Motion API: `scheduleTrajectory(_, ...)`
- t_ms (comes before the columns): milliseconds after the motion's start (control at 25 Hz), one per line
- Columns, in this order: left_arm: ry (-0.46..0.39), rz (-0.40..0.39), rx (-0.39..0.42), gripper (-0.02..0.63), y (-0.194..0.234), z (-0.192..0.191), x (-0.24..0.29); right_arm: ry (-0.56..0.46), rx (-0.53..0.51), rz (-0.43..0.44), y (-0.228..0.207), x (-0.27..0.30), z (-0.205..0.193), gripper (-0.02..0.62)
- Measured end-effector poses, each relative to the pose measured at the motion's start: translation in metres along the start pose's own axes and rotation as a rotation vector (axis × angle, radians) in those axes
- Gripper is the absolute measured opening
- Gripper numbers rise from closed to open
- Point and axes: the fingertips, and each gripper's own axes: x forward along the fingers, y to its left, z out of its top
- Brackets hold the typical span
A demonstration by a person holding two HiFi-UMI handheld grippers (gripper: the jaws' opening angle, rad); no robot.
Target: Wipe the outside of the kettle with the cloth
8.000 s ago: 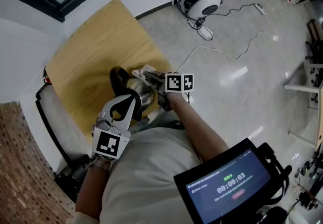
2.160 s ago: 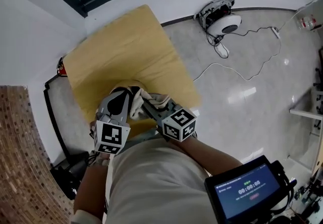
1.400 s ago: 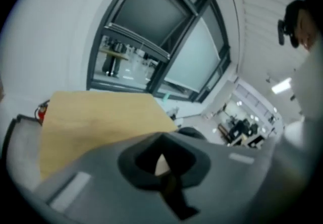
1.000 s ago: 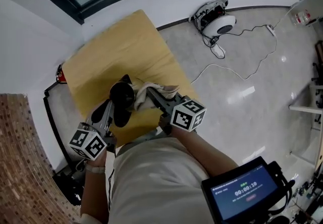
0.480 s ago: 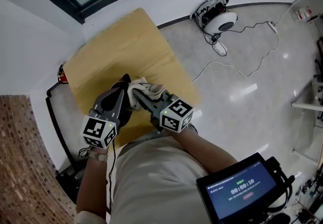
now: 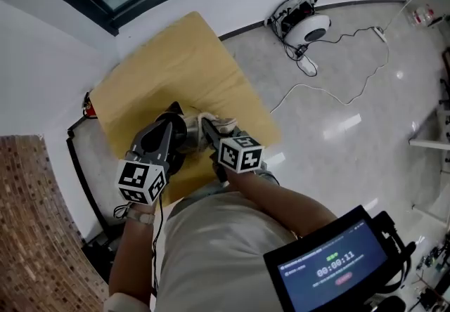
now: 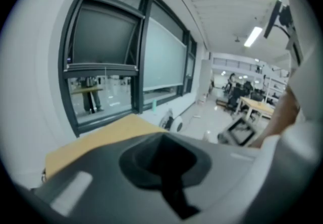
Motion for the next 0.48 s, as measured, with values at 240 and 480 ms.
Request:
scheduleTrajectory(240,-0.159,0.075,-0.486,-0.003,0.027,-0.021,-0.041,0.335,0.344,0.143,0.013,-0.025,-0.067,0.072)
scheduleTrajectory(480,-0.271,0.095,-0.995,-0.005,0.026,-0.083,-0.080,0.585,0.476,0.380,0.060,-0.037,-0.102,0.072)
